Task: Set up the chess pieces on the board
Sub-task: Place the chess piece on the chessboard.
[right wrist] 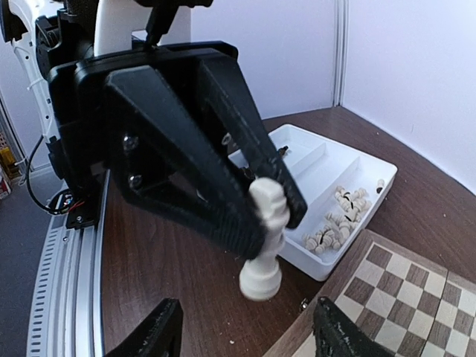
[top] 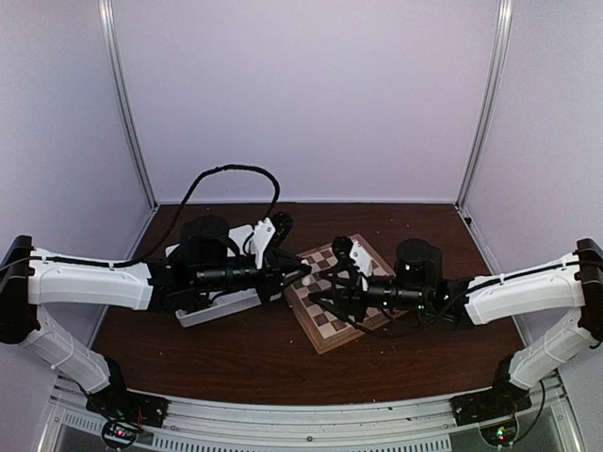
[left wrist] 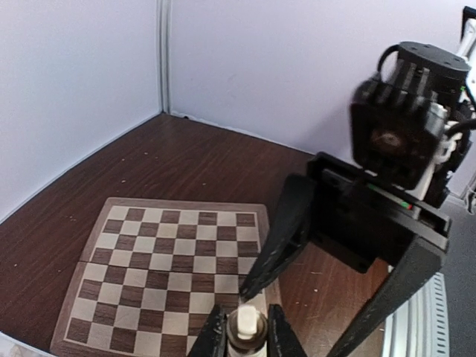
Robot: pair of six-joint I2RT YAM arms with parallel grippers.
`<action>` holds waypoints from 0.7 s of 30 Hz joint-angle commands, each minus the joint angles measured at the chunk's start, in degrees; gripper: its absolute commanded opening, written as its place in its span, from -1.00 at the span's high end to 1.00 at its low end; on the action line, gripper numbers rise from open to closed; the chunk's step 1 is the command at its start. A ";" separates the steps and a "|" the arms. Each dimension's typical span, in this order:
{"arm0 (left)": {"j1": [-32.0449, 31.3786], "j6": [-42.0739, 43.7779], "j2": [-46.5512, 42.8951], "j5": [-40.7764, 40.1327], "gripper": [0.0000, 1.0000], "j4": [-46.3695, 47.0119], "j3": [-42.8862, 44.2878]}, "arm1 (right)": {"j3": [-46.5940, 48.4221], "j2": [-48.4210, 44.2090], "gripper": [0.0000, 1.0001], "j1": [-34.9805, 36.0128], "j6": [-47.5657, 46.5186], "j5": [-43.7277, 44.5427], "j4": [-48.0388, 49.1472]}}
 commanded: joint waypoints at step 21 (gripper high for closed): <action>1.76 -1.78 24.16 -19.16 1.00 14.34 5.45 | -14.23 -32.30 -0.48 -1.10 8.66 26.65 -31.40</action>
